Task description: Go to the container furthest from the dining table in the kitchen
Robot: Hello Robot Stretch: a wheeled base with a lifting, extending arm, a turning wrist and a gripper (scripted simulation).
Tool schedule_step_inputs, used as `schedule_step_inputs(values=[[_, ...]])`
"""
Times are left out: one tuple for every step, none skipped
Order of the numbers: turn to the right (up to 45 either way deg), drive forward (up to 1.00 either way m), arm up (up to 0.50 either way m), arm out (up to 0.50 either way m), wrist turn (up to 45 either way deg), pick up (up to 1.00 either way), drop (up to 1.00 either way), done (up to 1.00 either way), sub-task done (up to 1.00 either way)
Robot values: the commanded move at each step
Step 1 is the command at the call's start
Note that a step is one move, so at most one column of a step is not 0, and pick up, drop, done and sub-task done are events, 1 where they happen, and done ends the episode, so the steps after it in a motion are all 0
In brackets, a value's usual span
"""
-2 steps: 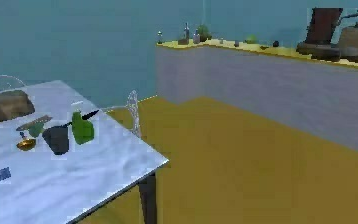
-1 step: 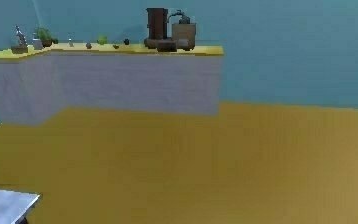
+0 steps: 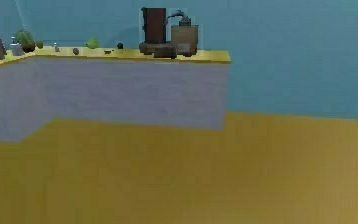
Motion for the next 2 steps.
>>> schedule_step_inputs(values=[[-15.0,0.0,0.0,0.0,0.0,0.0,0.0,0.0,0.0],[0.0,0.75,0.0,0.0,0.0,0.0,0.0,0.0,0.0]])
